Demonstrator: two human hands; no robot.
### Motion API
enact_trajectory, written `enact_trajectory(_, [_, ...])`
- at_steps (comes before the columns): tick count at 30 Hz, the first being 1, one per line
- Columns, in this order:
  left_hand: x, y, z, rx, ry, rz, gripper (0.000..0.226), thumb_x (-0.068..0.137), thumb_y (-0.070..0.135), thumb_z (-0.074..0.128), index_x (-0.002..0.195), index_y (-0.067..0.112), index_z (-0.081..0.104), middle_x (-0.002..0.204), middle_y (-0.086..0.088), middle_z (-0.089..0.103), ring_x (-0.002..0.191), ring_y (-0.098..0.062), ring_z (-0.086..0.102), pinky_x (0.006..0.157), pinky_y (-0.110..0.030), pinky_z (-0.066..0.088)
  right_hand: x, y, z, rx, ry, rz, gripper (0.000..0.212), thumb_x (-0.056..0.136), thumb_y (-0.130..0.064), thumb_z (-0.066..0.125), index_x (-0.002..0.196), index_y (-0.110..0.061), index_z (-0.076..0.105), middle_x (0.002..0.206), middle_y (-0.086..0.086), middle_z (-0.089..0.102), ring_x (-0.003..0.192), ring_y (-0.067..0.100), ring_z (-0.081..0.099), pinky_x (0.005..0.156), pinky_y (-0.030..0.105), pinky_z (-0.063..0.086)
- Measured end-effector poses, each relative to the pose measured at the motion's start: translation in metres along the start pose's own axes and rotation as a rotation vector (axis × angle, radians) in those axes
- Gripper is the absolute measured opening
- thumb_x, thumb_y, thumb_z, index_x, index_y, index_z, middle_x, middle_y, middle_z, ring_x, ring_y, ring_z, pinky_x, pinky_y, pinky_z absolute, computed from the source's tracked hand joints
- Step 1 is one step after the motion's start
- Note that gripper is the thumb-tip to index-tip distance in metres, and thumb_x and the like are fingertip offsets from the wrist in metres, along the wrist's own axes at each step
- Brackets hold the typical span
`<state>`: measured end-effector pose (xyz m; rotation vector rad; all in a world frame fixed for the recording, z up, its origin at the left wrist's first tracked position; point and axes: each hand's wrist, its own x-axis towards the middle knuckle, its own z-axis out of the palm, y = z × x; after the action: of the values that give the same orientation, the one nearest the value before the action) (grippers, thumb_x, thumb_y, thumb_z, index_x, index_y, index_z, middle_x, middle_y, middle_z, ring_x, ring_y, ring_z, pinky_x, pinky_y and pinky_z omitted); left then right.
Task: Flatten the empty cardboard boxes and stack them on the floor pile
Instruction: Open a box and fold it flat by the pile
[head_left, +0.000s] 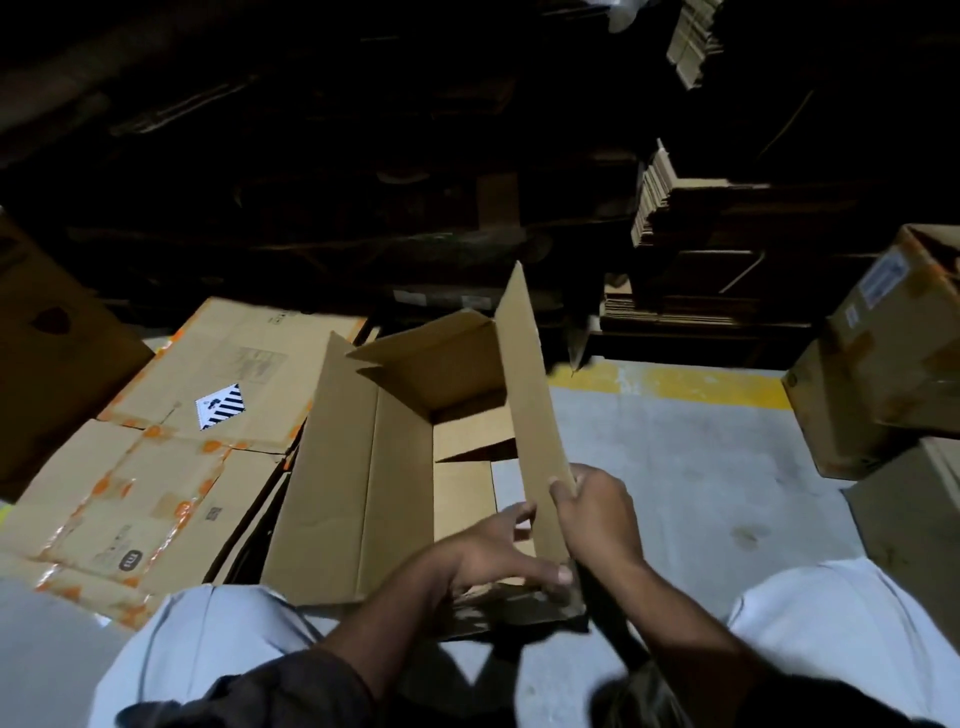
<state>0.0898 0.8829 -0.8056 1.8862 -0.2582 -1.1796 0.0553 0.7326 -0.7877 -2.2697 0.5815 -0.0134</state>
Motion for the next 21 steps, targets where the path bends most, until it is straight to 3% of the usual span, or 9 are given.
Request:
enact_trajectory(2, [0.002,-0.007,0.007,0.075,0.078,0.022,0.118,0.075,0.038,0.088,0.16,0.025,0.008,0.153,0.009,0.036,0.136,-0.008,0.037,0.106,-0.022,0.035,-0.008,-0.018,-0.009,0.033,0.022,-0.06,0.02,0.099,-0.027,0.056,0.099,-0.018,0.074,0.095,0.0,0.075,0.076,0.017,0.066,0.049,0.017,0.034])
enact_trajectory(4, [0.006,-0.018,0.01,0.092,0.152,-0.003,0.13,0.07,0.053,0.086,0.16,0.025,-0.003,0.159,0.004,0.031,0.141,-0.014,0.037,0.106,-0.025,0.036,-0.017,-0.035,-0.015,0.032,0.045,-0.136,0.019,0.099,-0.026,0.056,0.1,-0.019,0.074,0.095,-0.004,0.074,0.08,0.015,0.068,0.052,0.016,0.039])
enact_trajectory(6, [0.005,-0.026,0.013,0.075,0.184,0.006,0.133,0.063,0.067,0.081,0.16,0.029,-0.001,0.157,0.003,0.039,0.134,-0.012,0.048,0.109,-0.03,0.042,-0.025,-0.05,-0.018,0.027,0.048,-0.178,0.019,0.1,-0.024,0.055,0.097,-0.018,0.073,0.093,-0.006,0.072,0.082,0.011,0.066,0.057,0.018,0.044])
enact_trajectory(11, [0.011,-0.025,0.009,0.043,0.321,0.242,0.076,0.077,0.037,0.073,0.145,0.019,0.043,0.126,0.01,0.065,0.116,-0.003,0.061,0.098,-0.026,0.051,-0.026,-0.078,-0.024,0.024,0.001,-0.212,0.022,0.098,-0.029,0.054,0.1,-0.016,0.071,0.105,0.002,0.072,0.097,0.024,0.065,0.079,0.039,0.058])
enact_trajectory(14, [0.004,-0.015,0.002,-0.075,0.469,0.257,0.018,0.086,0.015,0.06,0.095,0.027,0.069,0.083,0.013,0.07,0.077,-0.007,0.062,0.067,-0.019,0.048,-0.012,-0.083,-0.028,0.406,-0.319,-0.093,0.034,0.099,-0.044,0.054,0.109,-0.019,0.074,0.103,0.0,0.075,0.095,0.021,0.07,0.084,0.041,0.059])
enact_trajectory(15, [-0.001,-0.01,-0.005,-0.134,0.506,0.244,0.021,0.088,0.009,0.058,0.078,0.025,0.068,0.071,0.012,0.066,0.069,-0.008,0.056,0.061,-0.02,0.044,-0.003,-0.075,-0.028,0.506,-0.339,-0.025,0.036,0.099,-0.047,0.053,0.109,-0.02,0.074,0.098,-0.003,0.075,0.092,0.019,0.072,0.083,0.038,0.059])
enact_trajectory(17, [-0.02,0.002,-0.023,-0.175,0.515,0.24,0.028,0.091,0.005,0.057,0.067,0.019,0.063,0.063,0.012,0.061,0.062,-0.004,0.054,0.06,-0.022,0.042,0.018,-0.049,-0.035,0.456,-0.123,0.016,0.029,0.098,-0.043,0.056,0.105,-0.023,0.075,0.089,-0.011,0.072,0.082,0.016,0.069,0.075,0.032,0.053])
enact_trajectory(19, [-0.039,0.01,-0.043,-0.26,0.528,0.218,0.022,0.094,0.008,0.058,0.074,0.012,0.068,0.069,0.007,0.068,0.067,-0.003,0.061,0.066,-0.023,0.049,0.044,-0.009,-0.048,0.258,0.122,0.124,0.023,0.094,-0.037,0.058,0.1,-0.019,0.072,0.094,-0.003,0.071,0.085,0.02,0.064,0.075,0.032,0.048])
enact_trajectory(21, [-0.049,0.007,-0.061,-0.397,0.58,0.175,0.024,0.095,0.013,0.06,0.087,-0.005,0.073,0.083,-0.011,0.074,0.079,-0.018,0.066,0.076,-0.029,0.049,0.071,0.035,-0.058,0.075,0.187,0.343,0.046,0.088,-0.051,0.056,0.112,-0.012,0.066,0.113,0.012,0.067,0.101,0.032,0.061,0.086,0.038,0.05])
